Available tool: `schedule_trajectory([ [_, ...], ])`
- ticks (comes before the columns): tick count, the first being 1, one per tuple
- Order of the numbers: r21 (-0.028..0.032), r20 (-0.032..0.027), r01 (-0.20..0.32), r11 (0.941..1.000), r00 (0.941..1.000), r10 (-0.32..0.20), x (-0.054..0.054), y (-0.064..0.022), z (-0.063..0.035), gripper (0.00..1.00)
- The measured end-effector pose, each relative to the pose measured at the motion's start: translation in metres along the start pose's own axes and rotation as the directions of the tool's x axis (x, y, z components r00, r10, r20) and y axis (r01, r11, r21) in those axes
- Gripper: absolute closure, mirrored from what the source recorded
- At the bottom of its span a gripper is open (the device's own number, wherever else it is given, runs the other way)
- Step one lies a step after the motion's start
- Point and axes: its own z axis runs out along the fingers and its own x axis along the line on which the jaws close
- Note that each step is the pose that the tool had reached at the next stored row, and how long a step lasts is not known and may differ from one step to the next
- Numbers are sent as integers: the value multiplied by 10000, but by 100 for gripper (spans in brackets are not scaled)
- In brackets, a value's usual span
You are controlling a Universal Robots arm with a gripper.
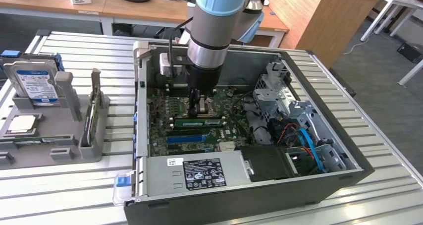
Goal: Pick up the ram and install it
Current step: 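Press down the ram until it locks into place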
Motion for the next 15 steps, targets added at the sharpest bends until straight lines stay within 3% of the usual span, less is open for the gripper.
schedule_trajectory([
  [15, 6, 1, 0, 10000, 10000, 0, 0, -1, 58, 89],
])
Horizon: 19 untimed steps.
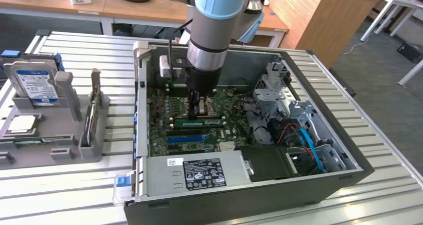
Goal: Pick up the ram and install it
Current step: 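Press down the ram until it locks into place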
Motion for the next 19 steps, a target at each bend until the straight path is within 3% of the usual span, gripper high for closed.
schedule_trajectory([
  [19, 23, -1, 0, 10000, 10000, 0, 1, 4, 48, 89],
])
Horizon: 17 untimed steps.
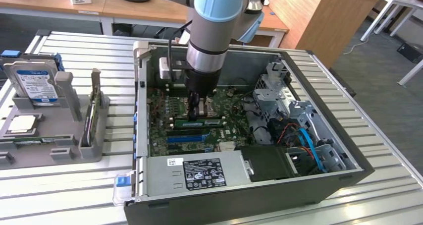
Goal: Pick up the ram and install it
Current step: 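Press down the ram until it locks into place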
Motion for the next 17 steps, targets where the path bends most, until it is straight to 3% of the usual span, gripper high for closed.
schedule_trajectory([
  [17, 8, 6, 0, 10000, 10000, 0, 2, -1, 21, 89],
])
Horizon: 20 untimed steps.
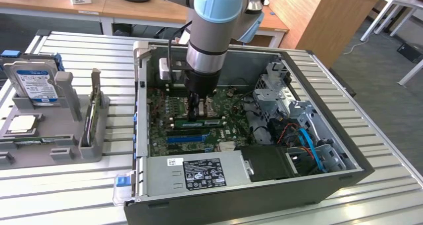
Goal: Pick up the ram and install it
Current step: 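Press down the ram until it locks into place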
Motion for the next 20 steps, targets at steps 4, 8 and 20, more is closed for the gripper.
schedule_trajectory([
  [4, -1, -4, -1, 10000, 10000, 1, 0, 0, 1, 89],
  [8, -2, -4, 0, 10000, 10000, 0, 0, 0, 3, 89],
  [20, -8, -2, -1, 10000, 10000, 1, 0, 1, -60, 89],
])
